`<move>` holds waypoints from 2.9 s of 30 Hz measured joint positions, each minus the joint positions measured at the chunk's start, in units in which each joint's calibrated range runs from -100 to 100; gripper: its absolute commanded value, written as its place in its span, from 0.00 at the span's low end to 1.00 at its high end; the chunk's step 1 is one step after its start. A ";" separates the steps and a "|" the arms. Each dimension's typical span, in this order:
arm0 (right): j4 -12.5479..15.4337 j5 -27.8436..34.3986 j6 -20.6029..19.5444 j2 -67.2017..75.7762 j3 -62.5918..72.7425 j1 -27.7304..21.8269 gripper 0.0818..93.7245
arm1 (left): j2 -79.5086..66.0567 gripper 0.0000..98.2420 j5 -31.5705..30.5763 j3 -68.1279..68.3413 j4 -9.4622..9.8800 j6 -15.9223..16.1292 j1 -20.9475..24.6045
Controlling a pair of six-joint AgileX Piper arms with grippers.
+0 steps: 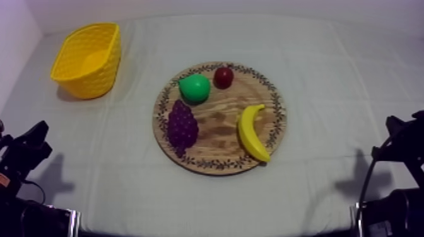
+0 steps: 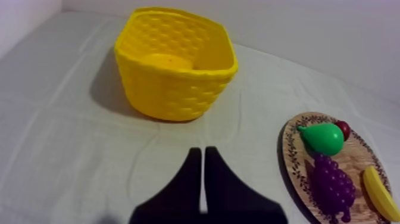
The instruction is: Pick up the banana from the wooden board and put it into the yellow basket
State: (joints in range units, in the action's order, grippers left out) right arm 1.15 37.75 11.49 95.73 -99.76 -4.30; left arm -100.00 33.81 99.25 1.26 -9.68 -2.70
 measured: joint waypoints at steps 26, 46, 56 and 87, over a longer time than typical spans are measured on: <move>0.00 0.00 0.00 0.00 0.00 0.00 0.00 | 1.93 0.00 -2.67 0.33 0.31 1.56 -1.02; 0.00 0.04 0.00 0.00 0.00 0.00 0.00 | 36.80 0.00 -0.58 -37.08 4.04 -0.23 -17.54; 0.00 0.04 -0.01 0.00 0.00 0.00 0.00 | 54.27 0.01 14.55 -60.60 7.91 -9.69 -29.25; 0.00 0.04 -0.01 0.00 0.00 0.00 0.00 | 87.00 0.03 28.27 -79.56 5.78 -24.87 -43.18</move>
State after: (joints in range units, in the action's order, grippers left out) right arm 1.15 37.79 11.49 95.73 -99.76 -4.30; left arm -13.00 62.08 19.69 7.05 -34.55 -45.88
